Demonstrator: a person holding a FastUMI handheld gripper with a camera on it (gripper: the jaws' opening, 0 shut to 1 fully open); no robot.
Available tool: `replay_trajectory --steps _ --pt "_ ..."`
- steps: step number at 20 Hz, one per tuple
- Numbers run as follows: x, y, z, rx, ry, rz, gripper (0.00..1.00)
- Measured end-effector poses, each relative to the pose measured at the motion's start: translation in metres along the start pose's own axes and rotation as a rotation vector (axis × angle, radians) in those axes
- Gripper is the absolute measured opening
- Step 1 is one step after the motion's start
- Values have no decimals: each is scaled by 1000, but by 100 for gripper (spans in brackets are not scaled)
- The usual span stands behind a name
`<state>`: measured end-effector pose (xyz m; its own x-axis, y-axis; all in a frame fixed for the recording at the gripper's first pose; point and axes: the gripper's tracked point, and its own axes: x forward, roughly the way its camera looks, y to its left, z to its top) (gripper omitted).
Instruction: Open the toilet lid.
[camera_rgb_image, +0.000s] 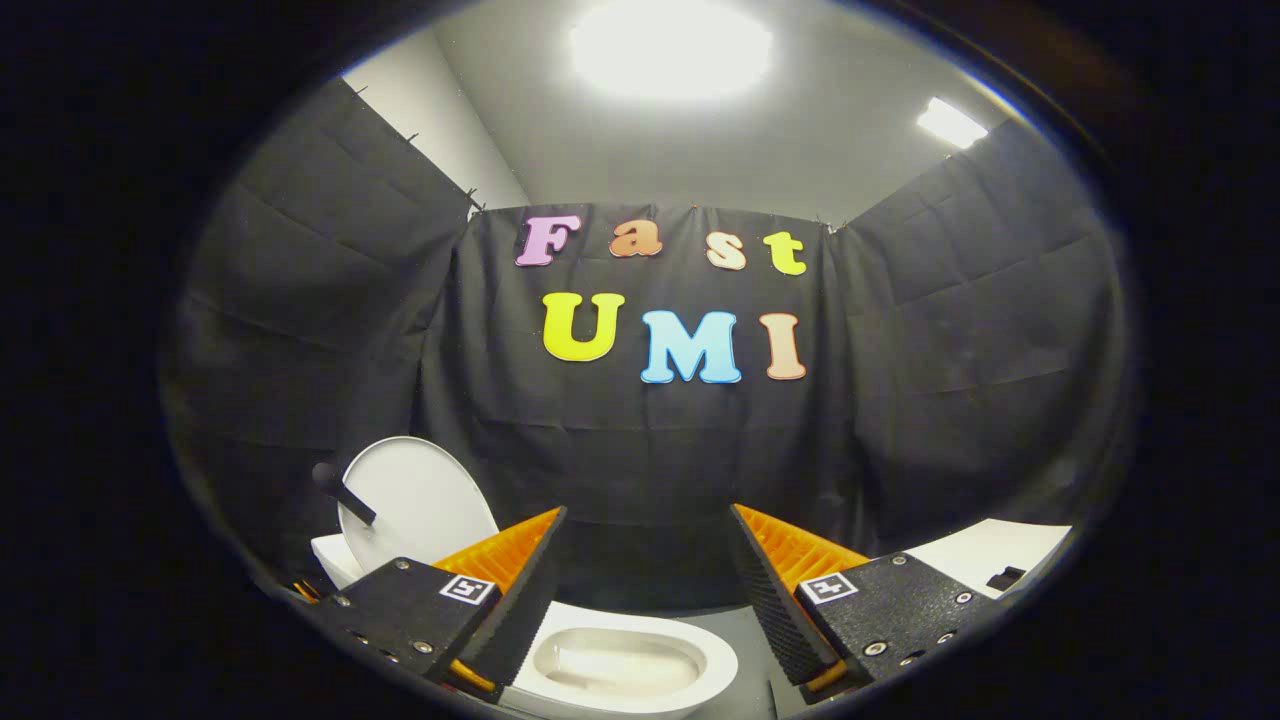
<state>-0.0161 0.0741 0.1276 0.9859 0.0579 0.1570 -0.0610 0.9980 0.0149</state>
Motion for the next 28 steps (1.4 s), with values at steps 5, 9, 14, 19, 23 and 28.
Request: replay_trajectory --steps 5,9,14,19,23,28 --pt "-17 -15 -26 -60 11 -27 95" --pt "-26 -21 -45 -100 31 -44 95" --pt "-30 -32 -66 -76 58 -71 95" --pt "-35 -45 -96 -66 126 -89 95" --pt "-36 -47 -102 -56 146 -95 95" --pt "-33 -43 -105 -57 151 -85 95"
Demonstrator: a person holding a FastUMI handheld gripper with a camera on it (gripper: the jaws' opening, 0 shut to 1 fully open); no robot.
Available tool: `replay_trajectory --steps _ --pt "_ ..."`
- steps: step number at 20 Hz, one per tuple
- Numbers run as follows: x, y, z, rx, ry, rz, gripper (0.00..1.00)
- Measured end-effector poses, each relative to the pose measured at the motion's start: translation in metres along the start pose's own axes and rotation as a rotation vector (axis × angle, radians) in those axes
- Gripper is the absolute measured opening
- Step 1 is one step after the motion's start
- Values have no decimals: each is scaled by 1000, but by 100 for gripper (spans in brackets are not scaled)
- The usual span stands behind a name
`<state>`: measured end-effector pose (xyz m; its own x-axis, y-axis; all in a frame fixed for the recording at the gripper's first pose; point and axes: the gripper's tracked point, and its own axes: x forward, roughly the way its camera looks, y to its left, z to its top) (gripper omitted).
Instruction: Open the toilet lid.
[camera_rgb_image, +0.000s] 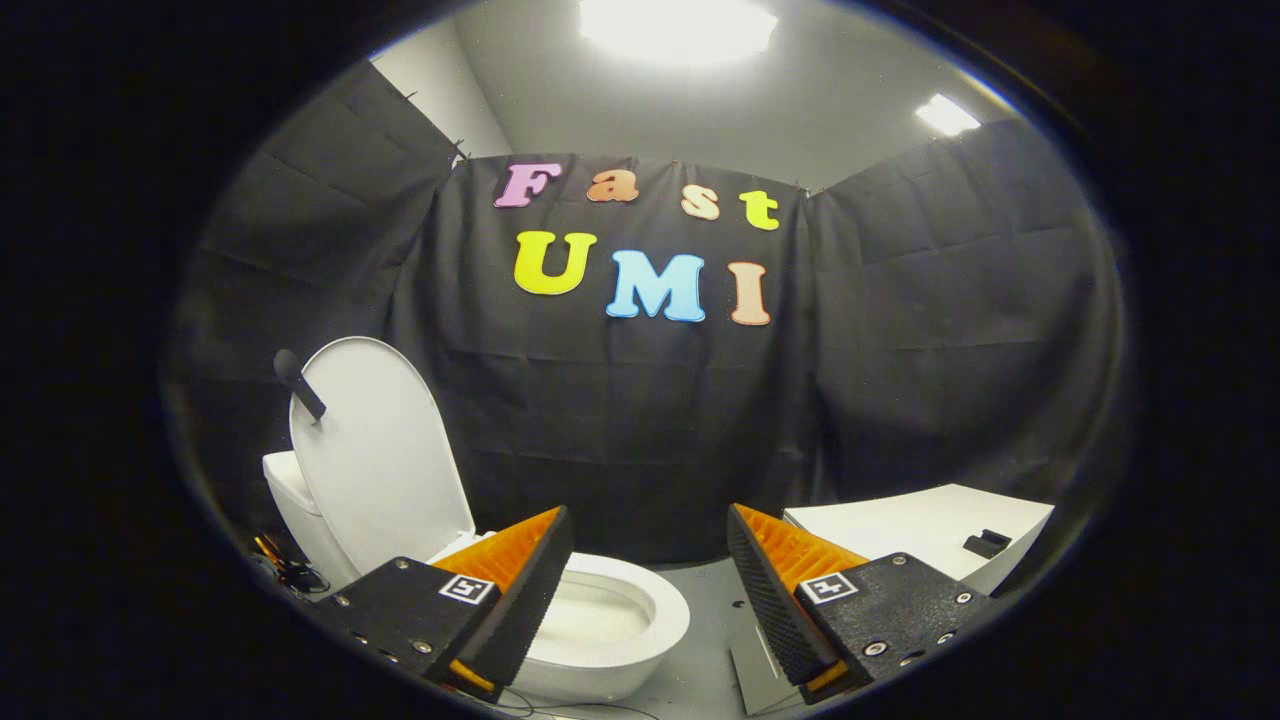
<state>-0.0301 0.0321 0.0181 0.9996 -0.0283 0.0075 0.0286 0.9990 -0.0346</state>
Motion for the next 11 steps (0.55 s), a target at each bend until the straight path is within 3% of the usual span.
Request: replay_trajectory --steps 11 --pt "1 -4 -3 31 16 -7 95"
